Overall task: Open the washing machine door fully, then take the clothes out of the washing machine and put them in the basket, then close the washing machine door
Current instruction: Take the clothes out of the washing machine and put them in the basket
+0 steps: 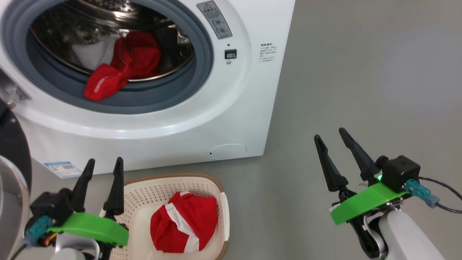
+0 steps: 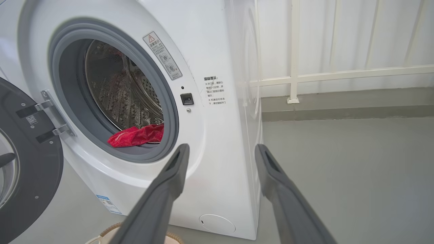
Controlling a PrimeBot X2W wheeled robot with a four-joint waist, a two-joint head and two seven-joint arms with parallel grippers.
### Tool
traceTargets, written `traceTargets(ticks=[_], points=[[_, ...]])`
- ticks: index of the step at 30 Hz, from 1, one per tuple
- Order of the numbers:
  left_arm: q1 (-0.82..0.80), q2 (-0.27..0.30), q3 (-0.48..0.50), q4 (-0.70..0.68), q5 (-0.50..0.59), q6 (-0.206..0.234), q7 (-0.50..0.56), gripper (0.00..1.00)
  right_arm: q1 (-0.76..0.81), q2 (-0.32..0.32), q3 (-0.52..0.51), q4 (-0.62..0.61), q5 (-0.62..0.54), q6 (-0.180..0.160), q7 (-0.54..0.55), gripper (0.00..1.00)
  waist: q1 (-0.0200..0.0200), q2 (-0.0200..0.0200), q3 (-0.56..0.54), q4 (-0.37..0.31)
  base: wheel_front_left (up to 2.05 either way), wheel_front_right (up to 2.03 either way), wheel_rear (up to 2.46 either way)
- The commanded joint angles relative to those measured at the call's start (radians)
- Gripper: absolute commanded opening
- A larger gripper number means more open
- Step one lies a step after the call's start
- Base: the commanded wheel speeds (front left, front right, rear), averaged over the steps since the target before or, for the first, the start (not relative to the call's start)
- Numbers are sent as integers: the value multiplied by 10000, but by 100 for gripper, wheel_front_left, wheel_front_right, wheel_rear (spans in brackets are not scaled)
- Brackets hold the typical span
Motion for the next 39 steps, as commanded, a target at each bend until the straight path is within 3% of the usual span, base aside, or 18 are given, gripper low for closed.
traceTargets(ticks=[1, 17, 39], points=[[6, 256, 407, -307, 115, 80, -121, 100, 59, -70, 160, -200, 118, 65, -63, 100, 0, 0, -200, 95, 0, 0, 0], [1257, 269, 525, -2139, 172, 917, 59, 100, 522, -307, 144, -165, 285, 65, -63, 100, 0, 0, -733, 115, 0, 0, 0], [1170, 422, 262, -2374, 330, 1125, 307, 100, 488, -341, 162, -272, 261, 65, -63, 100, 0, 0, -588, 92, 0, 0, 0]])
